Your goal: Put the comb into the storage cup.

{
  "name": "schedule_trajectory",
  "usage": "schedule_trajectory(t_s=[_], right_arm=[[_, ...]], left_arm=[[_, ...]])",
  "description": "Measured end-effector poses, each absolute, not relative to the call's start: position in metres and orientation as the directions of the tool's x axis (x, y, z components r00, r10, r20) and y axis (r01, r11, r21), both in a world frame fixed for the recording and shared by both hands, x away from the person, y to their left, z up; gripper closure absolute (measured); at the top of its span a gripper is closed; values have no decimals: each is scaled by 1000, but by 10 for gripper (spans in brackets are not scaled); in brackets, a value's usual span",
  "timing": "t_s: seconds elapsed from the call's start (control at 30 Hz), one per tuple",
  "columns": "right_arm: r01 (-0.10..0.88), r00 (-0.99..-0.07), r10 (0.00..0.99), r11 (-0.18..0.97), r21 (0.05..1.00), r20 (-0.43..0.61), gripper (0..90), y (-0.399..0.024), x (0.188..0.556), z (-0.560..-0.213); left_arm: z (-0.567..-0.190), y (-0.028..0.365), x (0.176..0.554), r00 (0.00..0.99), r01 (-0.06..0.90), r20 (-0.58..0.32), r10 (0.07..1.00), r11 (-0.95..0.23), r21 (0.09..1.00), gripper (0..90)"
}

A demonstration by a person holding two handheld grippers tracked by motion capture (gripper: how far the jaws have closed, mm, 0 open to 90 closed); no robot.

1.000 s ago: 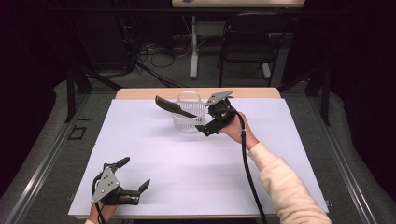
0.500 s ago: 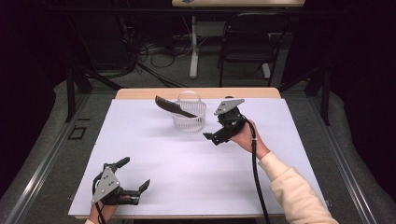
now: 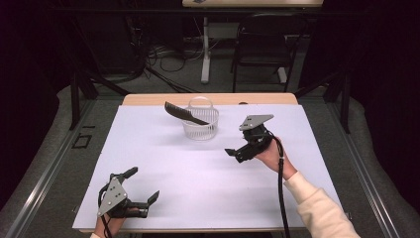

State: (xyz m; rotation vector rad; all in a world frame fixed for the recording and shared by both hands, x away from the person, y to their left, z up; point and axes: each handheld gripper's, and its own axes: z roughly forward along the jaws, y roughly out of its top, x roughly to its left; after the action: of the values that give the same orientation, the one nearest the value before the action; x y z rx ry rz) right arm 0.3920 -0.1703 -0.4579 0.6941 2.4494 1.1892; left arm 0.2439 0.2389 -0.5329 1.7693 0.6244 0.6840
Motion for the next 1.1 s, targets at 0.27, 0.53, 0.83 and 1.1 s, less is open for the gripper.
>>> schedule_trajectory(t_s=[0.27, 0.53, 0.83, 1.1], right_arm=[[290, -820, 567, 534, 794, -82, 0, -186, 379, -463], [297, -809, 582, 530, 794, -86, 0, -199, 364, -469], [297, -797, 597, 518, 802, -90, 0, -208, 348, -478], [290, -784, 612, 503, 815, -99, 0, -216, 335, -485]], left_arm=[[-533, 239, 244, 696, 79, 144, 704, -275, 958, 1], [-533, 239, 244, 695, 80, 145, 704, -276, 958, 1], [-533, 239, 244, 694, 80, 147, 705, -279, 957, 1], [-533, 239, 244, 696, 80, 148, 703, -281, 956, 1]])
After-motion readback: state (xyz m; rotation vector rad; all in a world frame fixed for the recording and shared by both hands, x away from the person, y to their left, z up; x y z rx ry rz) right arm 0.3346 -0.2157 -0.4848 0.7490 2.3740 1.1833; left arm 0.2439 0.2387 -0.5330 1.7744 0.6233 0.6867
